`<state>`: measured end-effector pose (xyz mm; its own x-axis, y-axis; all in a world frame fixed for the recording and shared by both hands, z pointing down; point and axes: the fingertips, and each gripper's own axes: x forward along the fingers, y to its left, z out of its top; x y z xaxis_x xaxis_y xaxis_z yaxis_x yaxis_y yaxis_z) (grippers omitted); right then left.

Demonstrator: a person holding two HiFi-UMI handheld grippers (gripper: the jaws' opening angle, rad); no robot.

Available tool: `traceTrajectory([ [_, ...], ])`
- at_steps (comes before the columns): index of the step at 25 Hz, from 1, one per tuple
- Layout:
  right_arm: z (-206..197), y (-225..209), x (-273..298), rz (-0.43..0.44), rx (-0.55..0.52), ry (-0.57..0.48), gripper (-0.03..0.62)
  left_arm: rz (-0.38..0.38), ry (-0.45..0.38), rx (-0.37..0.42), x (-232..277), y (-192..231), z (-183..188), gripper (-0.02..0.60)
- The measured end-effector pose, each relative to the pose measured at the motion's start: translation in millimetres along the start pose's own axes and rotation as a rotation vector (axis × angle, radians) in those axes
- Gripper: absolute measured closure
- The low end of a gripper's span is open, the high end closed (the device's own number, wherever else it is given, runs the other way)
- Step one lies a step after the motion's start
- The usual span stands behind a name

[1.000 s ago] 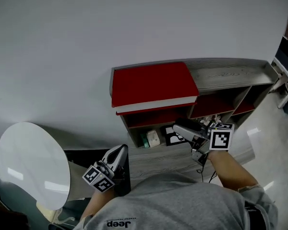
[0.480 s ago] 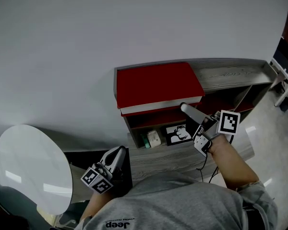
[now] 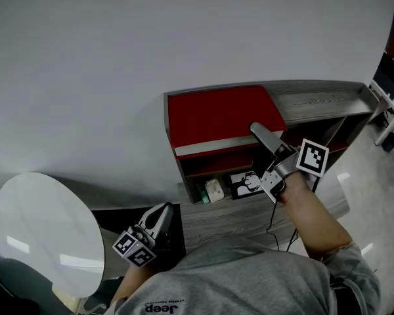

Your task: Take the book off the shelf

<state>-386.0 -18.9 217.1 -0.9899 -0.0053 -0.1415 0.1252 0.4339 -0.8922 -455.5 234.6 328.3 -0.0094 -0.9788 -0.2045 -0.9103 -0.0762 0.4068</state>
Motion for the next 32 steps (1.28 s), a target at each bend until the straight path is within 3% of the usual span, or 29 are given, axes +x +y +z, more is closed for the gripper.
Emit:
traceTrajectory([
  [5,5,0,11,-0.003,0.058,-0.088,0.168,0.002,-0.002,-0.019,-12,9,0,0.566],
  [6,5,-2,12,-0.006,0.067,-0.102,0.207,0.003,-0.003,-0.022,-14,10,1,0.566],
  [11,8,-2,10,-0.013,0.076,-0.145,0.284,0.009,-0.002,-0.028,-25,12,3,0.566],
  [16,6,0,11,0.021,0.057,-0.134,0.313,0.011,-0.008,-0.037,-27,21,10,0.566],
  [19,5,9,3,0.053,0.01,-0.134,0.313,0.012,-0.013,-0.042,-26,24,15,0.566],
  [26,5,61,-36,0.185,-0.223,-0.157,0.327,-0.031,-0.042,-0.002,-29,4,29,0.566],
  [32,-7,99,-59,0.303,-0.352,-0.138,0.33,-0.072,-0.062,0.06,-19,-16,57,0.566],
])
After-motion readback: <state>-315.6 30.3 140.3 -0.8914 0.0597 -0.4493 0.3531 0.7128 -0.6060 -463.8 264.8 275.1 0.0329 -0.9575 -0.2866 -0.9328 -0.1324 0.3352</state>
